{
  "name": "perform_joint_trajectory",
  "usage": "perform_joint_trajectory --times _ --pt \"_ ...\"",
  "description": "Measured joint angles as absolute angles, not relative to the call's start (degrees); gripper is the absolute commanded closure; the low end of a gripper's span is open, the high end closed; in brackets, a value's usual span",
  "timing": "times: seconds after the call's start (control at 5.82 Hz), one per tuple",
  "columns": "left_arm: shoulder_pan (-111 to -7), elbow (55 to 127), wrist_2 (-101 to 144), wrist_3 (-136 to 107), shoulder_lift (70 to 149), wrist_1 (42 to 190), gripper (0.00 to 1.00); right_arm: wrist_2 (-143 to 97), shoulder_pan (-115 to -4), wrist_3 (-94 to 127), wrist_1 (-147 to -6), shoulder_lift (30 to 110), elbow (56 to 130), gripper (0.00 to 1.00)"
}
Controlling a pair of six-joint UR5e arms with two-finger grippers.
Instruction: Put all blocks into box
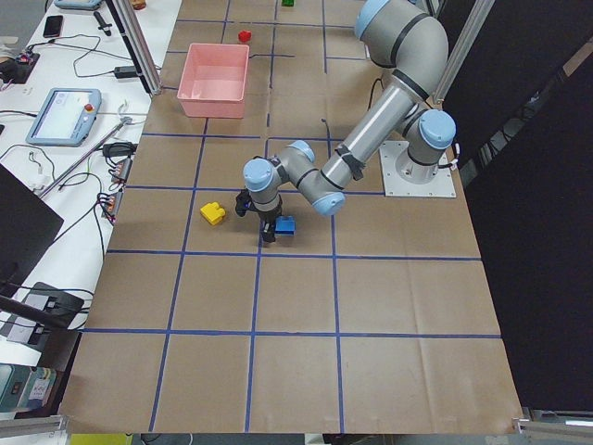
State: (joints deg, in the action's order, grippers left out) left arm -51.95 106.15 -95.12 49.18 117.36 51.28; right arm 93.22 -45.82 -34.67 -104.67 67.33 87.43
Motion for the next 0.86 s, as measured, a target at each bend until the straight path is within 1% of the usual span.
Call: perform_joint_trajectory --times 0.17,0.52,0.69,0.86 --pt "-51.94 105.98 -95.40 49.23 117.03 51.42 0.94 93.13 -45.80 -33.20 -108.89 64.01 89.31 0.01" --pt "-52.29 105.54 -95.29 49.45 116.13 51.74 0.95 92.77 -46.15 -29.04 -118.08 61.99 97.19 0.01" --pt "-52.99 104.74 -95.07 49.65 115.16 52.77 0.95 92.83 -46.26 -28.68 -121.65 61.77 99.85 0.01" --pt "-54.95 103.36 -94.34 49.74 113.42 55.71 0.95 93.08 -46.30 -29.32 -123.34 61.63 100.89 0.01"
